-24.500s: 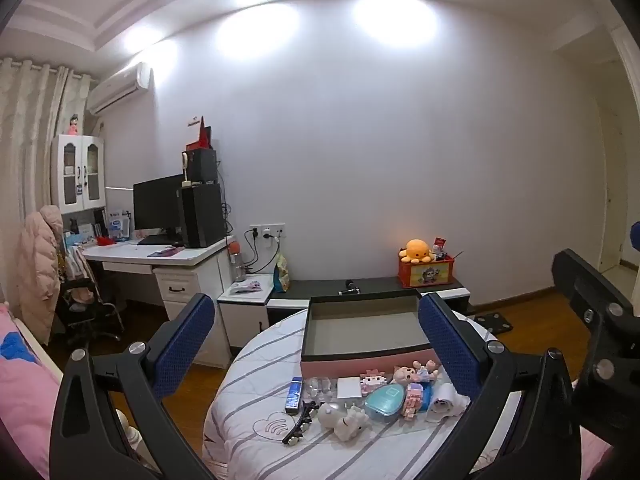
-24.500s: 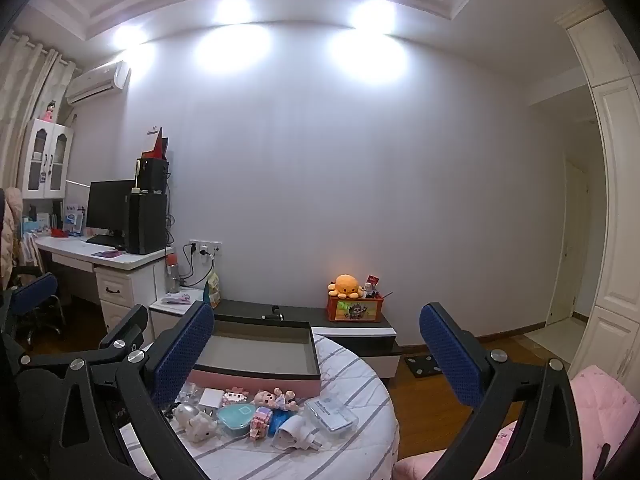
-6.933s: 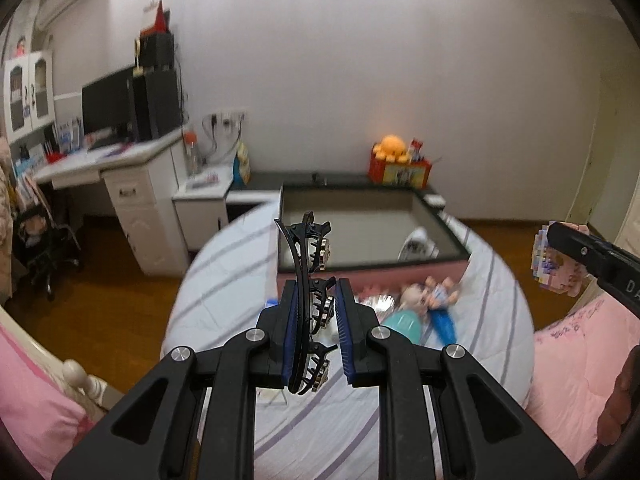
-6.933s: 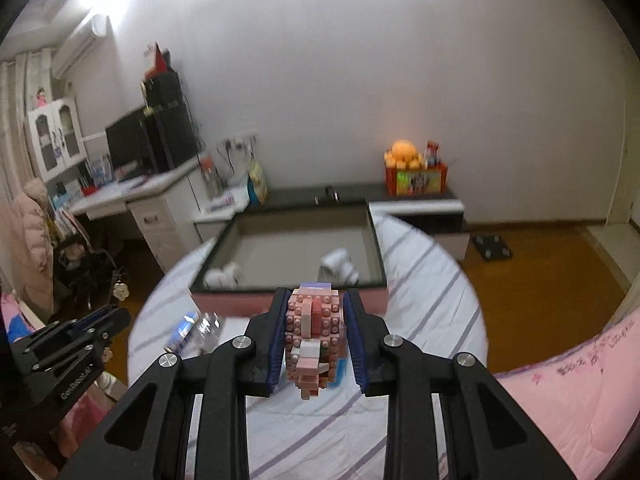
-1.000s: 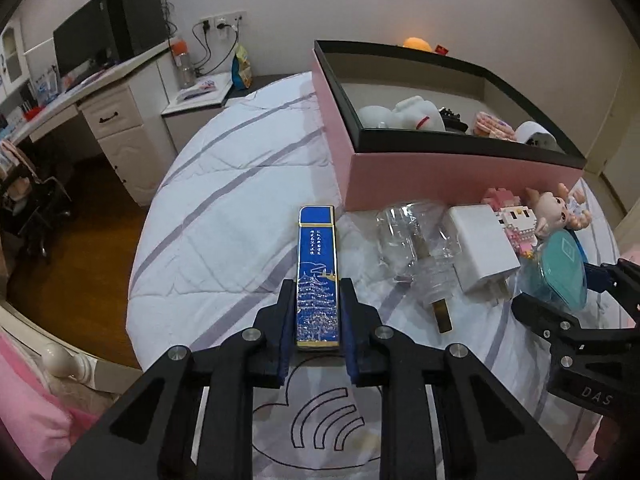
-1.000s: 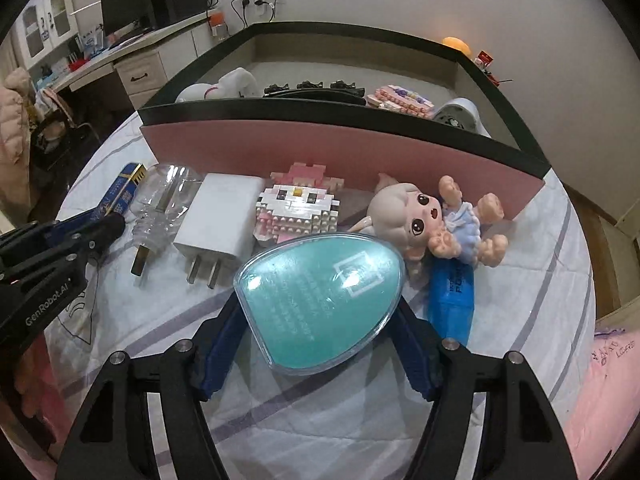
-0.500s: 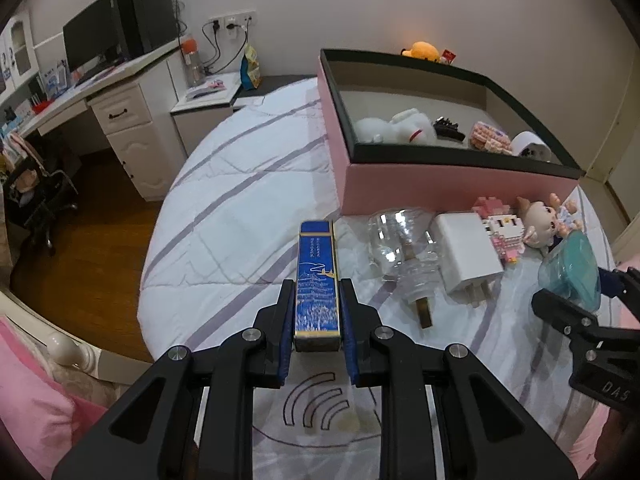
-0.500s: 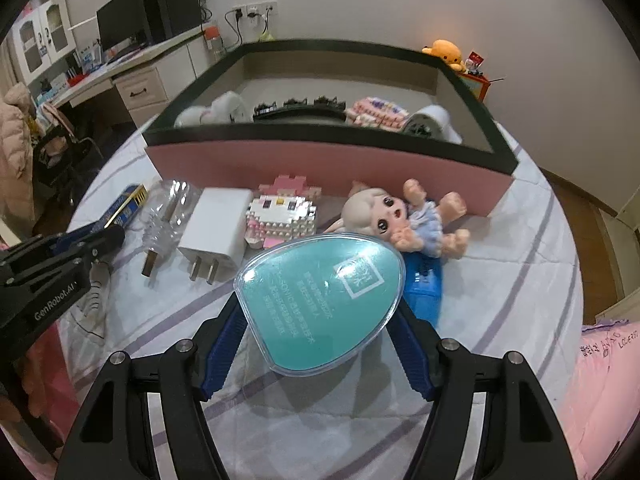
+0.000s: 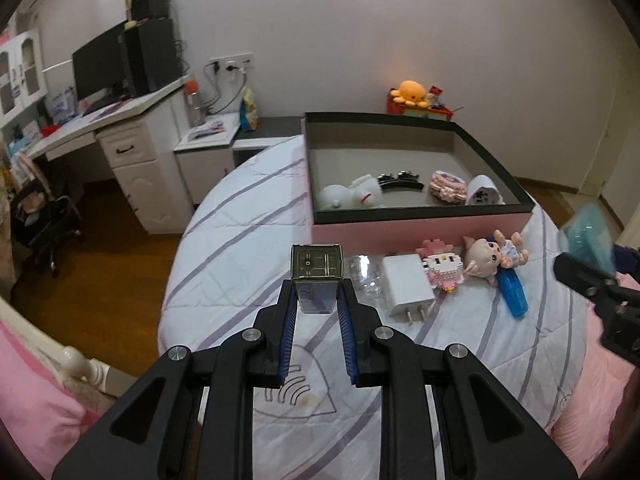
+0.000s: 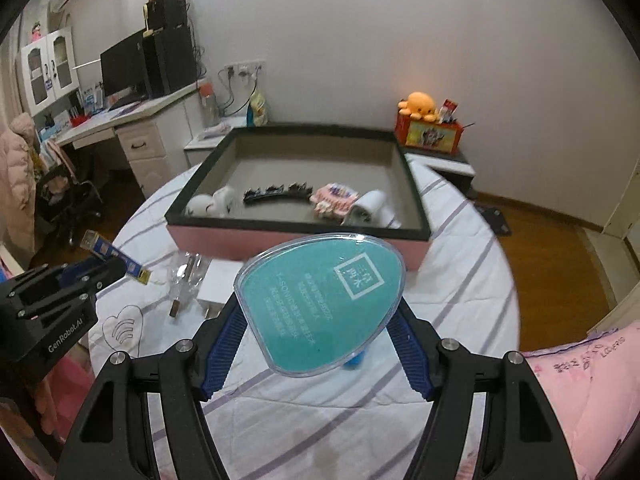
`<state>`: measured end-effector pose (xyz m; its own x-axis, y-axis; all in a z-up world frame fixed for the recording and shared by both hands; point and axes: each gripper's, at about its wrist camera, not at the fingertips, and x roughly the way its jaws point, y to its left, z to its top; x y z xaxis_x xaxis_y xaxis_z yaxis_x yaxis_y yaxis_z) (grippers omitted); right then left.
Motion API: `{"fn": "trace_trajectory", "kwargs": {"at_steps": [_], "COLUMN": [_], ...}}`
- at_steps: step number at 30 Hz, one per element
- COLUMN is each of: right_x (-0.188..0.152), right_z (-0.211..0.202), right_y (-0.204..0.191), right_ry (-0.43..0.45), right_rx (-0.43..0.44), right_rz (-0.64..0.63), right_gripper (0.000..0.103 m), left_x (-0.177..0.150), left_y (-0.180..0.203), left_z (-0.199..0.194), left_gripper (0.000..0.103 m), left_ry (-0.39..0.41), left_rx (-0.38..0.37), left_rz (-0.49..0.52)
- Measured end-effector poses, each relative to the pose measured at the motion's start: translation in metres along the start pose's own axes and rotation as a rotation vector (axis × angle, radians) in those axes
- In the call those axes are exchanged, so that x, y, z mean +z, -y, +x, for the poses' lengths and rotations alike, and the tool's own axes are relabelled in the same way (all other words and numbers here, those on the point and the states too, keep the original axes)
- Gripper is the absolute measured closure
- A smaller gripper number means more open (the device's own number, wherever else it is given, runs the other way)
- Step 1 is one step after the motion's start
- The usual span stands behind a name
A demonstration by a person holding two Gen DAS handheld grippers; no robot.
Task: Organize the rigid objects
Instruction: 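Lift the toothpaste box and teal case and carry both over the pink box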
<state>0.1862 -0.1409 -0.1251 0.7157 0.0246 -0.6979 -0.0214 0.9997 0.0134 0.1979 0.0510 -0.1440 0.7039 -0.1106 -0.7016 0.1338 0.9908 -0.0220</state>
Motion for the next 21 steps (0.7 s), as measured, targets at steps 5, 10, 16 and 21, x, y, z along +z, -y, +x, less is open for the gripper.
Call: {"fn": "trace_trajectory", "kwargs": {"at_steps": [5,10,16,21], "right_x": [0.001,0.006,0.014,0.018], "right_z": [-0.016,-0.045,-0.083,-0.106], "right_y": [0.004,0.008,0.015,0.015], "right_ry": [0.03,0.106,0.211,0.276], "right_rx": [0.014,0.024,0.021,-0.009], "right_rz": [0.001,-0.002,0.005,0.0], "right_gripper": [0.032,0.032,0.032,0.032], "left_x": [0.004,0.012,0.027,0.033], "left_y": [0.004,0.017,0.034,0.042], "left_z": [-0.018,-0.052,-0.093,-0.123], "left_gripper": [0.083,0.083,0.083,0.083], "left_ry": [0.034,0.123,0.243,0.33], "left_rx": [0.016,0.009,0.007,-0.01], "left_rz": [-0.005,0.016,0.027,0.038]}}
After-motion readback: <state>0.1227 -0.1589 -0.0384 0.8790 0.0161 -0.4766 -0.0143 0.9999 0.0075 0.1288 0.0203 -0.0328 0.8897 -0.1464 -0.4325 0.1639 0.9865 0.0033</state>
